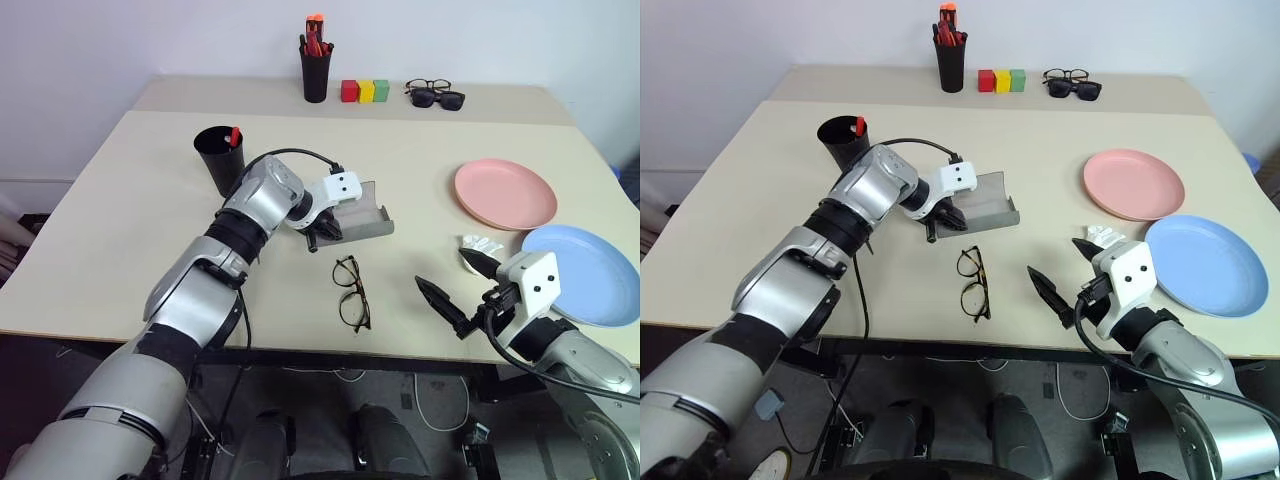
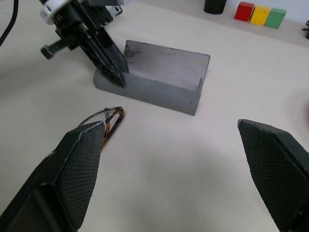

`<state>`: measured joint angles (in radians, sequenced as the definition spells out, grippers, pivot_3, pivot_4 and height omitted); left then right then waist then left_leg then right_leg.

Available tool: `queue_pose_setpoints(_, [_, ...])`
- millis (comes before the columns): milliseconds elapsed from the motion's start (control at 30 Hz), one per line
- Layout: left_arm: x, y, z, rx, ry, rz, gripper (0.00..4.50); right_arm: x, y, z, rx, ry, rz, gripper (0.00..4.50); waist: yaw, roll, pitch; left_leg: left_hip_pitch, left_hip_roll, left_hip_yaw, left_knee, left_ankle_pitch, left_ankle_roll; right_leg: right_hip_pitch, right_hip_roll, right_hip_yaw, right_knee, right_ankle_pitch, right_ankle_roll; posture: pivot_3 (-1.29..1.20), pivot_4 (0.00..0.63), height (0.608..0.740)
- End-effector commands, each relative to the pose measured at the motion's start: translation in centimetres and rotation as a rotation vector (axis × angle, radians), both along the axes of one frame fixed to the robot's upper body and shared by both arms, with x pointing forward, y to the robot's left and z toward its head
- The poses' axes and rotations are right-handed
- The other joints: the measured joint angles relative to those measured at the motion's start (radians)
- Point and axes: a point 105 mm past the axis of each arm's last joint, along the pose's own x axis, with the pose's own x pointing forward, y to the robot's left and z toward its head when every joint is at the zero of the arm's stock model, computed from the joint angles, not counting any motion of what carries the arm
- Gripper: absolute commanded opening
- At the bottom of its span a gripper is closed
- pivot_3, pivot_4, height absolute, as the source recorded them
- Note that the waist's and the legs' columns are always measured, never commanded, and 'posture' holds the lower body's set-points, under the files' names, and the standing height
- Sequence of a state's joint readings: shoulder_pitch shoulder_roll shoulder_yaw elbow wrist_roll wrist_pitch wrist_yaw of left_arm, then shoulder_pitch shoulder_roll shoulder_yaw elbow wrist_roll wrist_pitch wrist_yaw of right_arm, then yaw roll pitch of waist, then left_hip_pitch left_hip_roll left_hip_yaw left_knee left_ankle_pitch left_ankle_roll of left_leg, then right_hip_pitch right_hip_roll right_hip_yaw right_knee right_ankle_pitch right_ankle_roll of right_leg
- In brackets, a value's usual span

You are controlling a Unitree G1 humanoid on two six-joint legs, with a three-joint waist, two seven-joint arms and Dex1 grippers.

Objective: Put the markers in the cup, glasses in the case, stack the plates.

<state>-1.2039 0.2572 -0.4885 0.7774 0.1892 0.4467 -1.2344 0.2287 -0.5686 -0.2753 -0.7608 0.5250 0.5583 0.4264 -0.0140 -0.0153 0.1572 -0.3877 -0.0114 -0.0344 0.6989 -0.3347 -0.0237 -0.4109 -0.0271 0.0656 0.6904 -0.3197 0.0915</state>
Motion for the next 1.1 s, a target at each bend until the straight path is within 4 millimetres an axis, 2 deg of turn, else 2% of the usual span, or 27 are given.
queue_pose_setpoints(33, [-1.0,-0.1,0.7,0.01,-0.026,-0.085,0.48,-0.1,0.0,0.5,0.002,-0.042,0.002,4.5,0.001,0.0,0.0,0.0,0.0,0.0,0.0,0.0,0.0,0.0,0.0,0.0,0.0,0.0,0.0,0.0,0.15,0.74])
queue_pose_setpoints(300, [-2.6,1.1,-0.2,0.038,-0.047,-0.151,0.48,-0.2,0.1,0.3,0.001,-0.043,0.0,4.5,0.001,0.0,0.0,0.0,0.0,0.0,0.0,0.0,0.0,0.0,0.0,0.0,0.0,0.0,0.0,0.0,0.15,0.74])
queue_pose_setpoints(533, [-1.6,2.2,-0.8,0.098,-0.097,-0.172,0.48,0.0,0.3,0.6,-0.001,-0.048,0.005,4.5,0.002,0.0,0.0,0.0,0.0,0.0,0.0,0.0,0.0,0.0,0.0,0.0,0.0,0.0,0.0,0.0,0.15,0.74])
queue_pose_setpoints(633, [-1.3,1.9,-0.7,0.097,-0.091,-0.182,0.48,0.1,0.2,0.6,-0.002,-0.05,0.003,4.5,0.002,0.0,0.0,0.0,0.0,0.0,0.001,0.0,0.0,0.001,0.0,0.0,0.0,0.0,0.0,0.0,0.15,0.74])
queue_pose_setpoints(667, [-1.2,1.8,-0.6,0.1,-0.089,-0.188,0.23,0.1,0.2,0.7,-0.001,-0.051,0.002,4.5,0.002,0.0,0.0,0.0,0.0,0.0,0.001,0.0,0.0,0.001,0.0,0.0,0.0,0.0,0.0,0.0,0.15,0.74])
queue_pose_setpoints(900, [-0.9,1.3,-0.3,0.11,-0.099,-0.224,0.23,-0.3,-0.1,0.6,-0.002,-0.05,-0.015,4.5,0.002,0.0,0.0,0.0,-0.001,0.0,0.001,0.0,0.0,0.001,0.0,-0.001,0.0,0.0,0.0,0.0,0.15,0.74])
queue_pose_setpoints(1100, [-1.3,1.0,-0.4,0.125,-0.133,-0.336,0.23,-0.5,-0.2,0.3,-0.002,-0.045,-0.021,4.5,0.002,0.0,0.0,0.0,0.0,0.0,0.001,0.0,0.0,0.001,0.0,-0.001,0.0,0.0,0.0,0.0,0.15,0.74])
